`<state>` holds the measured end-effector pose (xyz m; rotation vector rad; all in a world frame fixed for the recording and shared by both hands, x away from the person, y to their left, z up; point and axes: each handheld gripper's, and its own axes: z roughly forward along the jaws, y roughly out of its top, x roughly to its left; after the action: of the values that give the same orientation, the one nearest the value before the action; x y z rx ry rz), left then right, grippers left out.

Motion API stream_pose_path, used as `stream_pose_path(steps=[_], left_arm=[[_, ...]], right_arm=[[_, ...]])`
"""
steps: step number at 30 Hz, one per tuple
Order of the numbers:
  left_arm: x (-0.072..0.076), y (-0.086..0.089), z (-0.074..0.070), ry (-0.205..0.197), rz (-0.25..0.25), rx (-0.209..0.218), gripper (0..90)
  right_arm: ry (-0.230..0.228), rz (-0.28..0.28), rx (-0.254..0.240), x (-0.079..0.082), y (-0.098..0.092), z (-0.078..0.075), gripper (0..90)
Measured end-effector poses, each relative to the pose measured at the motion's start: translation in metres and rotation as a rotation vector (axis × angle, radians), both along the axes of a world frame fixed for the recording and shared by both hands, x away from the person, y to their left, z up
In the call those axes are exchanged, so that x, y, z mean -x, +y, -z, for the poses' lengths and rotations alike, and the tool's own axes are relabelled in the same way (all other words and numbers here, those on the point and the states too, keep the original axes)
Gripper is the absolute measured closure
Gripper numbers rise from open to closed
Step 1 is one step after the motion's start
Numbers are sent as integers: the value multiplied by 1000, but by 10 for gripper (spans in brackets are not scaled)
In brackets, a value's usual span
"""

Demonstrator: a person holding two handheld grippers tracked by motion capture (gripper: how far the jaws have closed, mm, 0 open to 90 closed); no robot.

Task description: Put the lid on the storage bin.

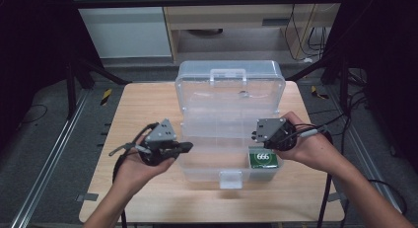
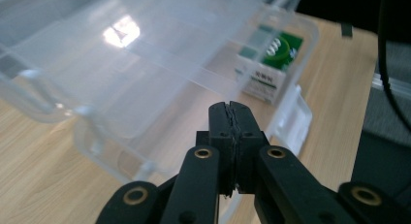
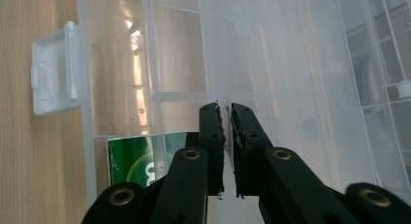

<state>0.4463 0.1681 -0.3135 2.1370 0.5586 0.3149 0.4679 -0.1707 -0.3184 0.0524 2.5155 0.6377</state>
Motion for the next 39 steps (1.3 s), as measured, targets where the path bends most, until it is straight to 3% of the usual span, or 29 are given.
stream_pose_path(steps=[2,9,14,20,22,24,37,39], left_arm=[[-7,6,-6,-1,-26,25,895],[-38,15,-17,5,-107,31,895],[-59,16,-19,27,-138,84,896],[-69,15,-18,44,-157,91,895],[-73,16,-17,72,-160,137,894],[-75,17,-16,78,-165,152,894],[-86,21,-16,111,-198,158,898],[-88,22,-16,123,-203,178,898]], right_arm=[[-1,-3,2,0,0,0,839],[-7,-4,6,1,1,1,839],[-9,-11,5,2,0,2,839],[2,-16,-1,4,-1,3,839],[9,-17,-4,5,-1,4,839],[9,-20,-1,5,-1,5,838],[-2,-19,-11,7,-2,6,836],[-8,-18,-14,8,-3,7,835]])
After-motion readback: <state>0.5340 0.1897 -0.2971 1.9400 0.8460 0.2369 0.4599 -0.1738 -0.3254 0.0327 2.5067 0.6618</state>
